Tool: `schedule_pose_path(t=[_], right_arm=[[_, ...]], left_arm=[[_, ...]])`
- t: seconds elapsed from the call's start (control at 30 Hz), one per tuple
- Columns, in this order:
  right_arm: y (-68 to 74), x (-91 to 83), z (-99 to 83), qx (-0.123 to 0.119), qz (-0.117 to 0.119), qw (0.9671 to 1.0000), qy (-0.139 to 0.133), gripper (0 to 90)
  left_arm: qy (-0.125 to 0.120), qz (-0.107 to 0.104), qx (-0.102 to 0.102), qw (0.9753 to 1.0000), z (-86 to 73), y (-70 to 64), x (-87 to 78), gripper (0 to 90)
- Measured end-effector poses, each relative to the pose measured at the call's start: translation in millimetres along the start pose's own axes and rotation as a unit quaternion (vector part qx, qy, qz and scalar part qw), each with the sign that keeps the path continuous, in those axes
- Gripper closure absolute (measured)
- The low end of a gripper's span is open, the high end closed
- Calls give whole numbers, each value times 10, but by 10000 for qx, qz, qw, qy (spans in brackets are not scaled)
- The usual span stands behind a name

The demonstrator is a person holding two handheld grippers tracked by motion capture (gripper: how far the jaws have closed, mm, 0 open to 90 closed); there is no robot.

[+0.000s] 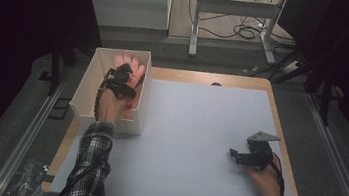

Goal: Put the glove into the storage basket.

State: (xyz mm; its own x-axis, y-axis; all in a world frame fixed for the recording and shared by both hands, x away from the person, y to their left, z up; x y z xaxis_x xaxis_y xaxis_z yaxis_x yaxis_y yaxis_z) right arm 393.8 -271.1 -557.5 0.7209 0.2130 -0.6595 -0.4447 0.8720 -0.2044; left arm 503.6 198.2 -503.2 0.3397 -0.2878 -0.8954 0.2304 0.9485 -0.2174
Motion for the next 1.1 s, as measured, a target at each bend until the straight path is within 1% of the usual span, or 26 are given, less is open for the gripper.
schedule_pose_path(t=[0.03, 0.07, 0.1, 0.13, 0.2, 0.27, 0.3, 0.37, 0.4, 0.47, 0.53, 0.6, 0.63, 0.67, 0.73, 0.83, 0.87, 0.93, 1.1], right_arm=[[0, 0, 0, 0, 1, 10000, 0, 166], [0, 0, 0, -2, -1, 10000, 1, 166], [0, 0, 0, -2, -1, 10000, 1, 166], [0, 0, 0, -2, -1, 10000, 0, 166], [1, 0, 0, -3, -4, 10000, 0, 165], [1, 0, 0, -7, -3, 10000, 1, 165], [1, 0, 0, -4, -6, 10000, 0, 165], [1, 0, 0, -6, -5, 10000, 3, 165], [1, 0, 0, -7, -4, 10000, 2, 165], [2, 0, 0, -11, -8, 10000, 3, 165], [2, 0, 0, -13, -8, 10000, 3, 165], [2, 0, 0, -13, -10, 10000, 3, 164], [2, 0, 0, -14, -11, 10000, 3, 164], [2, 0, 0, -13, -10, 10000, 3, 164], [2, 0, 0, -15, -12, 10000, 2, 164], [3, 1, 0, -13, -15, 10000, -2, 164], [3, 1, 0, -15, -15, 10000, -3, 163], [4, 1, -1, -15, -17, 10000, -2, 163], [4, 0, -1, -19, -19, 10000, 1, 163]], left_arm=[[80, -7, 7, 10000, 5, -15, 32, 389], [210, -44, -2, 9998, 13, -47, 97, 379], [210, -44, -2, 9998, 13, -47, 97, 372], [293, 3, -33, 9996, 20, -51, 145, 372], [365, 53, -28, 9993, 24, -41, 195, 350], [490, 50, -37, 9988, 17, -25, 248, 305], [561, 41, -49, 9984, 8, -14, 274, 265], [623, 89, -72, 9980, -2, 2, 297, 205], [612, 84, -56, 9981, -5, 11, 288, 189], [517, 10, -69, 9986, -6, 27, 252, 155], [427, 64, -43, 9991, -6, 31, 200, 113], [329, 7, -41, 9995, -8, 28, 150, 84], [335, 14, -25, 9994, -9, 26, 119, 72], [281, -13, -22, 9996, -12, 20, 93, 64], [233, -87, -14, 9997, -21, 11, 39, 58], [164, -132, 26, 9998, -42, -1, -15, 48], [118, -199, 18, 9997, -51, -9, -35, 49], [103, -258, 32, 9996, -75, -14, -57, 49], [-29, -302, 82, 9995, -120, -43, -118, 46]])
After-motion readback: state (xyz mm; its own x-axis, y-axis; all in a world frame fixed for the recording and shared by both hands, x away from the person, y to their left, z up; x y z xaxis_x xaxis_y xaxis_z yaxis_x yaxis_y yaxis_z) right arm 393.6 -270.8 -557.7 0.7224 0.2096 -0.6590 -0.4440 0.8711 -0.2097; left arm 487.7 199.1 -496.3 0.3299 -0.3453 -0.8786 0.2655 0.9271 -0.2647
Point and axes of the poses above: each handheld gripper's, and its own axes: x roughly forward along the jaws, z roughly out of its top, y roughly to its left, the point moved 4 cm from there along x, roughly forward along the jaws, and after that the axes turned 14 degrees about -z, right-handed, at the moved point
